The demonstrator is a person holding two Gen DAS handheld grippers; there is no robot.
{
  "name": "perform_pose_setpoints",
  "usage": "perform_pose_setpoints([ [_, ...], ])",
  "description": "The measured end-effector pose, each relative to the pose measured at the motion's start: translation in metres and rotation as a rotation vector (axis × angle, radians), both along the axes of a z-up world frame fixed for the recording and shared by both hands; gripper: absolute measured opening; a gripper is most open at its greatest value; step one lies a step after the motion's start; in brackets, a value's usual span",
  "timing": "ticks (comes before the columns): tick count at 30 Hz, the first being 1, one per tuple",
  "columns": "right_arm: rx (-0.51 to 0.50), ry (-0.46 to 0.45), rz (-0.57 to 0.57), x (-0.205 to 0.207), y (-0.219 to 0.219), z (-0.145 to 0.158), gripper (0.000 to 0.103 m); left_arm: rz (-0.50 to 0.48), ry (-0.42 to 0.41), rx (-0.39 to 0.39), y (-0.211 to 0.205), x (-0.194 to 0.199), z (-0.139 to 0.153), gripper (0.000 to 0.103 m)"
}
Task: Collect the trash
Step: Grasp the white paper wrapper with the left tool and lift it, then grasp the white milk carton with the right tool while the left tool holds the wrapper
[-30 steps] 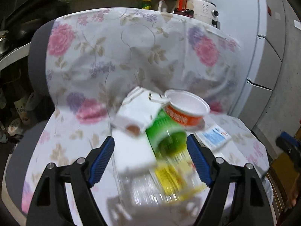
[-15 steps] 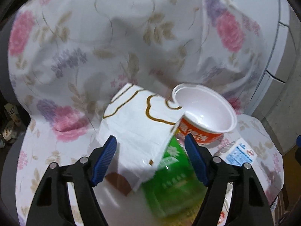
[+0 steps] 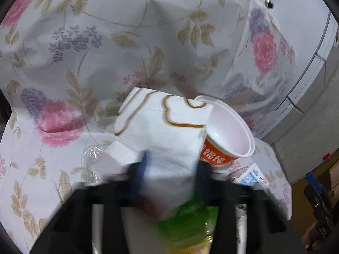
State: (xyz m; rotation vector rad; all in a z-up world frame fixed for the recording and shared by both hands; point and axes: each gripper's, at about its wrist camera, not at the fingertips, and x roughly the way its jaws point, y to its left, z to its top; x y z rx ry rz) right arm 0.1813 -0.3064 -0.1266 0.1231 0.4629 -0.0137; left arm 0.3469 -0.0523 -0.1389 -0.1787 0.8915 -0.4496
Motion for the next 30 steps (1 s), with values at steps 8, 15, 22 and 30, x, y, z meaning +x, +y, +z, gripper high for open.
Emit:
perform_pose_setpoints([
  [8, -0.043, -0.038, -0.009, -0.027, 0.008, 0.010, 0.067, 0.074, -0.131, 0.049, 0.018, -0.022, 0.021, 0.000],
  [15, -0.048, -0.059, -0.032, -0.049, 0.007, 0.017, 0.068, 0.148, -0.323, 0.043, 0.047, -0.089, 0.078, 0.000],
  [22, -0.071, 0.006, -0.026, -0.051, 0.008, -0.006, 0.081, 0.157, -0.333, 0.008, 0.058, -0.153, 0.073, 0.000],
  [30, -0.059, 0.132, 0.028, -0.017, 0.021, -0.045, 0.081, 0.136, -0.273, -0.014, 0.049, -0.163, 0.047, 0.000],
])
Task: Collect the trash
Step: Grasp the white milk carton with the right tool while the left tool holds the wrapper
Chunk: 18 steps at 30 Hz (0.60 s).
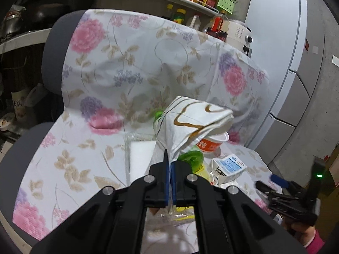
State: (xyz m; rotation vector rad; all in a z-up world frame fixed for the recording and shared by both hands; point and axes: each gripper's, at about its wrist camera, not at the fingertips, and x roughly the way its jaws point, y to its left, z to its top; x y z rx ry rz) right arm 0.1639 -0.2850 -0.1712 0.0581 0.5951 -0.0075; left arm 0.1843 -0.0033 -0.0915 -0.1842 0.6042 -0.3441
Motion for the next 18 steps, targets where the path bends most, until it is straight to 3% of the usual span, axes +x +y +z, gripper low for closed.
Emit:
perform_pose_setpoints([
  [7, 0.032, 0.035, -0.025, 0.031, -0.003, -0.010, 0.081, 0.000, 0.003, 0.020, -0.002, 0.002, -0.004, 0.000],
  [15, -0.056, 0.071, 0.007, 0.063, 0.027, -0.019, 0.081, 0.006, 0.019, -0.004, 0.003, 0.013, -0.008, 0.000],
  [18, -0.131, 0.095, -0.016, 0.074, 0.038, -0.023, 0.081, 0.012, 0.022, -0.005, 0.003, 0.014, -0.008, 0.000],
])
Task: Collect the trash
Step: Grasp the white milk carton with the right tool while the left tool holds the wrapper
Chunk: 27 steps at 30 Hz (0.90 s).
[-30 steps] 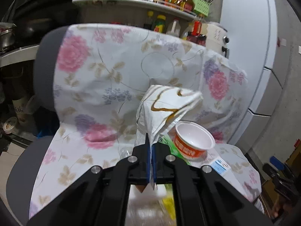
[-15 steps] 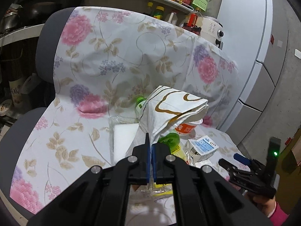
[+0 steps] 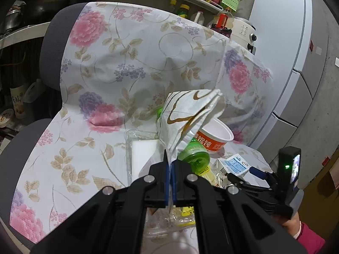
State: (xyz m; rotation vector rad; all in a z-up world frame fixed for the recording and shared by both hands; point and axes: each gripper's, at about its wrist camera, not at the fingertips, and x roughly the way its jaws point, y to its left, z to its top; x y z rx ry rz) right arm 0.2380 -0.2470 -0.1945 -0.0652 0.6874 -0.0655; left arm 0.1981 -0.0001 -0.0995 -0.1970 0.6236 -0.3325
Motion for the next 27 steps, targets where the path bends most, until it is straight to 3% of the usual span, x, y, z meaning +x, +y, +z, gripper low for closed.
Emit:
perform_pose_setpoints([
  [6, -0.001, 0.026, -0.073, -0.010, -0.021, -0.002, 0.079, -0.003, 0.002, -0.001, -0.001, 0.001, 0.000, 0.000],
  [15, 0.025, 0.021, -0.286, -0.047, -0.095, -0.001, 0.079, -0.029, -0.010, -0.005, -0.010, -0.004, 0.002, 0.000],
  [20, 0.112, -0.049, -0.204, -0.048, -0.088, 0.006, 0.085, -0.038, -0.008, -0.002, -0.015, -0.003, 0.001, 0.000],
  [27, 0.041, -0.029, -0.150, -0.011, -0.043, -0.001, 0.087, -0.028, -0.003, -0.003, -0.013, -0.002, 0.000, 0.000],
])
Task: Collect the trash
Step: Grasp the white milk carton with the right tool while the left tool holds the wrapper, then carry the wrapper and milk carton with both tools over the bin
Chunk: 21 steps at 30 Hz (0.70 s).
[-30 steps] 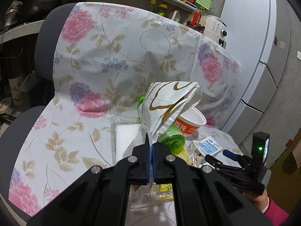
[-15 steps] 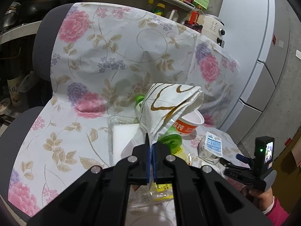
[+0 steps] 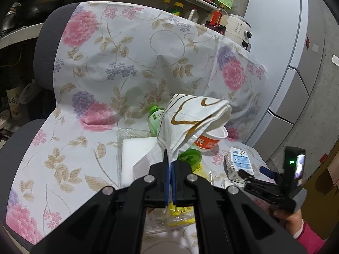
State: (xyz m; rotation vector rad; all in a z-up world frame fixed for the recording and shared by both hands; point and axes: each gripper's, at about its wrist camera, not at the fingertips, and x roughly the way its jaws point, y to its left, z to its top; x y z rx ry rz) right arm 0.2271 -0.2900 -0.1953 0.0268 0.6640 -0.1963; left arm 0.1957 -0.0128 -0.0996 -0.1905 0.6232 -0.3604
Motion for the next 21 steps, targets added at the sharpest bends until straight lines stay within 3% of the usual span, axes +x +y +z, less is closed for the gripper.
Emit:
perform_pose_setpoints([
  [5, -0.050, 0.064, -0.063, 0.027, 0.007, -0.012, 0.087, 0.003, 0.009, -0.006, 0.003, 0.004, -0.004, 0.000],
  [9, -0.011, 0.084, -0.100, 0.030, -0.005, -0.018, 0.087, 0.000, 0.012, -0.010, 0.001, 0.004, -0.005, 0.000],
  [11, 0.024, 0.075, -0.088, 0.025, -0.013, -0.018, 0.077, -0.003, 0.011, -0.009, 0.000, 0.004, -0.005, 0.000],
  [21, 0.014, -0.077, -0.005, -0.036, -0.026, 0.016, 0.073, -0.065, -0.017, -0.013, -0.020, -0.015, 0.007, 0.000],
])
